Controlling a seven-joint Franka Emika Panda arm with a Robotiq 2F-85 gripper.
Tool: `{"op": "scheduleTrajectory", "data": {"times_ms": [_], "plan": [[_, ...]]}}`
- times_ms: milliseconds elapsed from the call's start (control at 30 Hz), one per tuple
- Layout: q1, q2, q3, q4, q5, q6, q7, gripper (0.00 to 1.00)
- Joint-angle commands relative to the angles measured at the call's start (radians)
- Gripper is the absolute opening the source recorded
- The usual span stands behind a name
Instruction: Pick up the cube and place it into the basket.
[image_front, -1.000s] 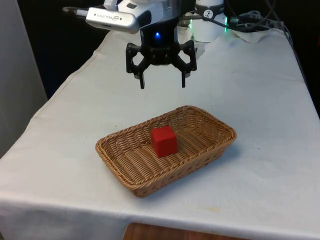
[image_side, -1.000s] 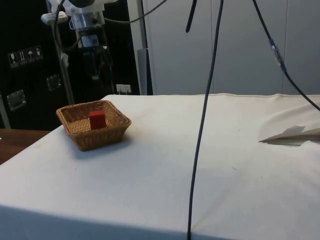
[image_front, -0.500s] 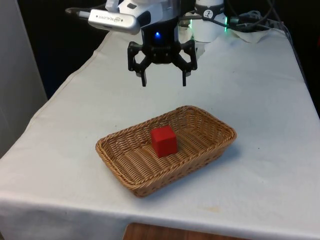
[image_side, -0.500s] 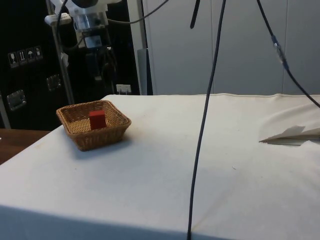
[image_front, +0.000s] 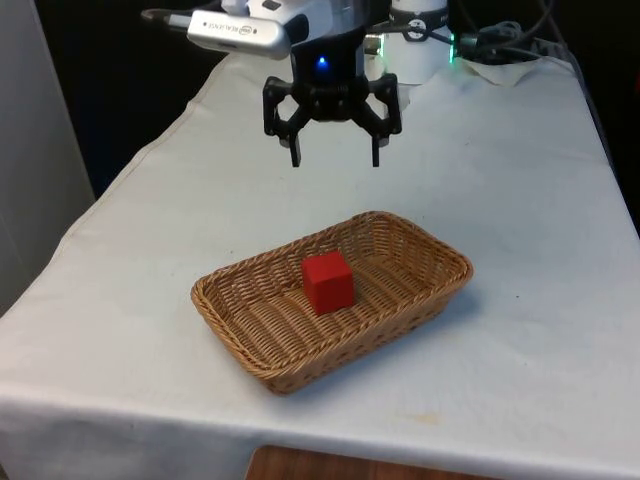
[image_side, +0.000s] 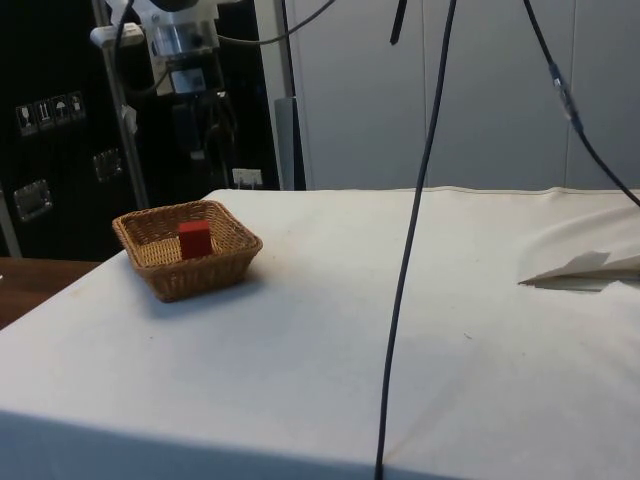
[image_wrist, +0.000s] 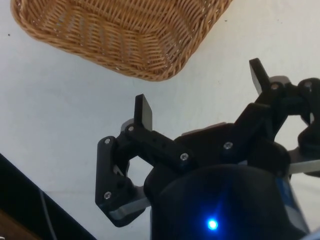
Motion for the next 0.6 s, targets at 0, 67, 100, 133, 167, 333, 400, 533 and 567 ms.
{"op": "scheduleTrajectory", "data": {"times_ms": [0, 67, 100, 133, 167, 333, 400, 533, 567], "plan": [[0.011, -0.025, -0.005, -0.036, -0.005, 0.03, 0.004, 1.0], [0.013, -0.032, -0.006, -0.048, -0.006, 0.037, 0.003, 1.0], [0.014, -0.036, -0.006, -0.054, -0.006, 0.04, 0.002, 1.0], [0.015, -0.039, -0.006, -0.06, -0.006, 0.044, 0.002, 1.0], [0.016, -0.046, -0.006, -0.072, -0.007, 0.053, 0.002, 1.0], [0.02, -0.06, -0.006, -0.097, -0.009, 0.07, 0.004, 1.0], [0.022, -0.068, -0.007, -0.109, -0.011, 0.077, 0.005, 1.0], [0.026, -0.082, -0.007, -0.133, -0.014, 0.092, 0.008, 1.0], [0.027, -0.086, -0.007, -0.14, -0.015, 0.096, 0.009, 1.0]]}}
